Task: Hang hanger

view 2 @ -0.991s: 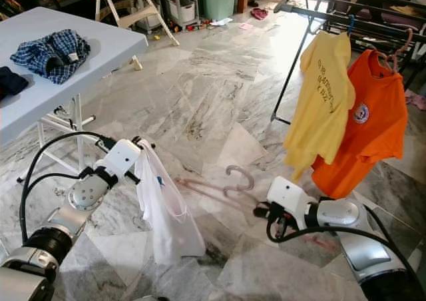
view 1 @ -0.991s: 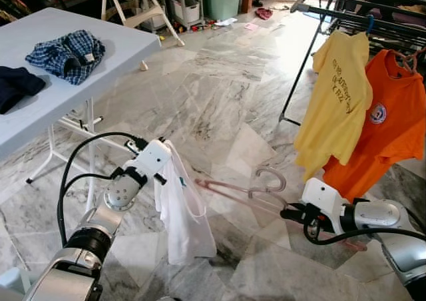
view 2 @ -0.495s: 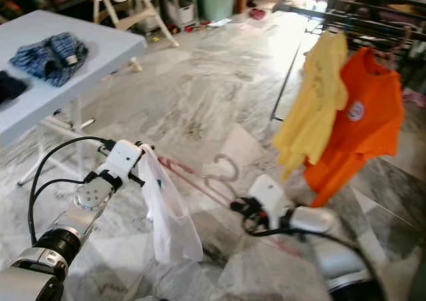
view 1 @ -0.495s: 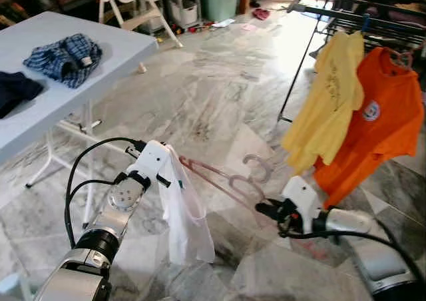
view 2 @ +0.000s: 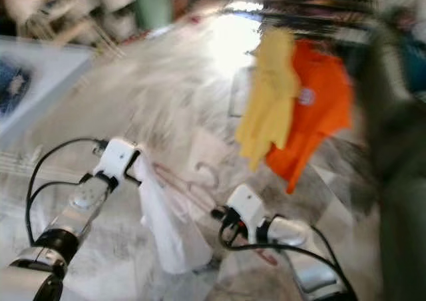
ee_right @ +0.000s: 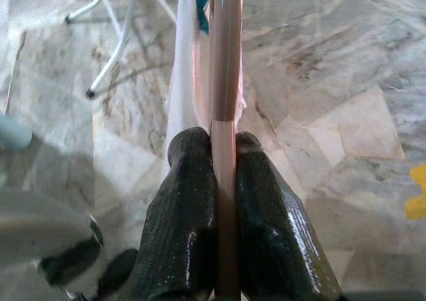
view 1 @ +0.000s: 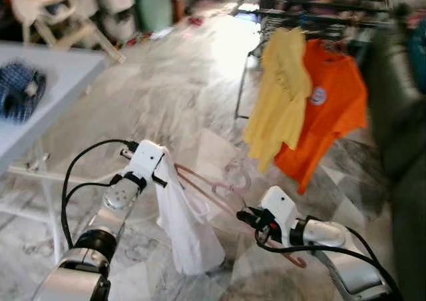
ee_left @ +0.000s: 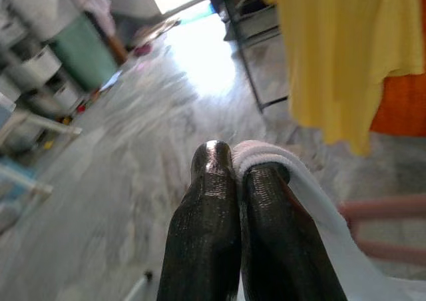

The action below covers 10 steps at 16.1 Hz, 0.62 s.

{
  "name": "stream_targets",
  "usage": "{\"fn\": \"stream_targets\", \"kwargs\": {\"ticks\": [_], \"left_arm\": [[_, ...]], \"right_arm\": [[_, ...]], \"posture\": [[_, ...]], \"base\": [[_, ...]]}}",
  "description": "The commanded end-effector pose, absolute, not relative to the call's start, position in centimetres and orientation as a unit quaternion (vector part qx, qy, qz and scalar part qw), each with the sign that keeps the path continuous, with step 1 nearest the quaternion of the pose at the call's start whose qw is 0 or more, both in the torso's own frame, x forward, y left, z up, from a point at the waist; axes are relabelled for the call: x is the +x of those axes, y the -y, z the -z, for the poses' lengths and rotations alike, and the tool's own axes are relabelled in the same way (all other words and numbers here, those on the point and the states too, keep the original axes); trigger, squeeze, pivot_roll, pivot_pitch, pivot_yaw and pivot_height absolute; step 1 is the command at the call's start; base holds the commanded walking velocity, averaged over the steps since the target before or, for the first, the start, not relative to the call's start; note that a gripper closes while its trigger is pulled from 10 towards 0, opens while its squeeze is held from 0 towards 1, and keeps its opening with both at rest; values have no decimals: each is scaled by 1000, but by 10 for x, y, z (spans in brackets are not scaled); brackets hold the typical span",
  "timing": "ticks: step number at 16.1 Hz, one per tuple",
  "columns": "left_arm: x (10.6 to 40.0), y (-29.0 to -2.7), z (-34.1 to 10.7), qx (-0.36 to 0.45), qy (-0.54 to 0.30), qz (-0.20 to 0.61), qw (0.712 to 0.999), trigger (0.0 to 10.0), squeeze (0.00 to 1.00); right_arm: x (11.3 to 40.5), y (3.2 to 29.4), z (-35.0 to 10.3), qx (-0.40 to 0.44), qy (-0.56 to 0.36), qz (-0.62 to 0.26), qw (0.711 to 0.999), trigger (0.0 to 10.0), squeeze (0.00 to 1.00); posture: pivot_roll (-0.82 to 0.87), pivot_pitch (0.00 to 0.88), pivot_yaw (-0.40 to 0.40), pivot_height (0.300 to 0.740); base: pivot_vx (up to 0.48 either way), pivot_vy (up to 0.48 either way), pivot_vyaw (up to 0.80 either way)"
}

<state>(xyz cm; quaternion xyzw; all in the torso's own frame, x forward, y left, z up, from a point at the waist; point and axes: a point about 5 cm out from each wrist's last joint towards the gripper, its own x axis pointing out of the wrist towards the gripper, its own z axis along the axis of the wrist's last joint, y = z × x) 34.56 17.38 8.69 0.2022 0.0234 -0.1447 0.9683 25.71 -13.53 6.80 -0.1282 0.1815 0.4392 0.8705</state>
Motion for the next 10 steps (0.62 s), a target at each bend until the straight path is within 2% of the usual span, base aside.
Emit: {"fn": "stream_targets", "kwargs": {"ticks": [1, 7, 8, 10], "left_arm": [[350, -167, -95, 194, -7, 149, 970, 10000, 0], [349, -165, -93, 192, -6, 152, 969, 10000, 0], [349, -164, -93, 193, -6, 152, 969, 10000, 0], [347, -161, -92, 198, -2, 153, 968, 10000, 0]], "right_arm": [[259, 138, -72, -139, -176, -435, 872, 10000, 0], [260, 138, -69, -152, -176, -419, 878, 10000, 0], [260, 139, -69, -155, -177, -417, 878, 10000, 0], [261, 142, -67, -158, -180, -412, 879, 10000, 0]], "posture": [[-112, 42, 71, 740], [-115, 39, 73, 740], [-117, 40, 74, 740], [-121, 38, 73, 740]], "base": [[0, 480, -663], [0, 467, 0], [0, 296, 0], [0, 0, 0]]}}
